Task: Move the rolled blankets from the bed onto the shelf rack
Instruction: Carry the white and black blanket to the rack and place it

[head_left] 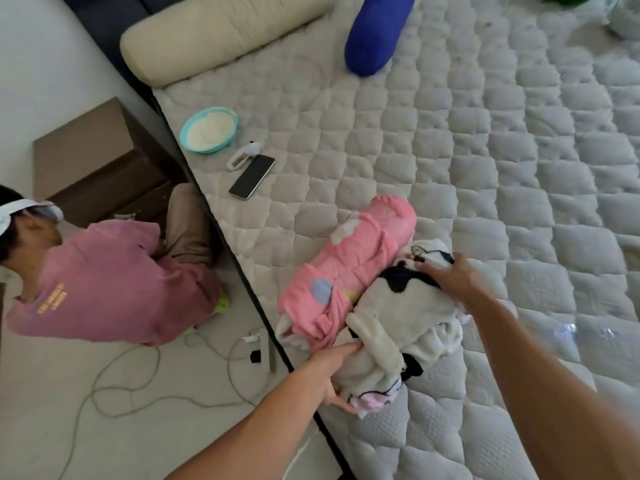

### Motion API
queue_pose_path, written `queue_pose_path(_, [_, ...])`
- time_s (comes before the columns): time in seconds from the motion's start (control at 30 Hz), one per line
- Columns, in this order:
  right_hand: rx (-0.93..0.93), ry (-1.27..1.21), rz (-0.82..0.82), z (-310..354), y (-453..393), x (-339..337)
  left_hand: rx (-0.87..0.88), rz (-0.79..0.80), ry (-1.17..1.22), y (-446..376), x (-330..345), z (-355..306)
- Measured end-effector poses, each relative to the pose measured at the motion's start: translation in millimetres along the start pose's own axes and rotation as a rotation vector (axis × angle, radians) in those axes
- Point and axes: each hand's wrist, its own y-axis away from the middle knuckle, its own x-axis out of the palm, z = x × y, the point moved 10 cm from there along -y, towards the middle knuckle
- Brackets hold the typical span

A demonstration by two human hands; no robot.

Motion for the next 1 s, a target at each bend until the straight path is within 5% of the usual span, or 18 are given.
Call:
queue_pose_path(0.17, [0.043,0.113,0.048,-9.0,8.1,-12.6,-0.013,0.048,0.025,-11.5,12.8,4.2])
queue_pose_path(0.47, [0.135,-0.033,0.036,-35.1,76.0,-5.8,0.108,0.052,-0.019,5.1,-36.0,17.3])
queue_pose_path(0.8, [0.069,-0.229,0.118,-5.5,213.6,112.2,0.284,0.031,0.129,39.7,-191.9,88.0])
queue_pose_path(1.0, [-0.1,-0.333,0.287,41.7,307.9,252.0,0.482,-0.219,0.418,74.8,-362.9,158.3])
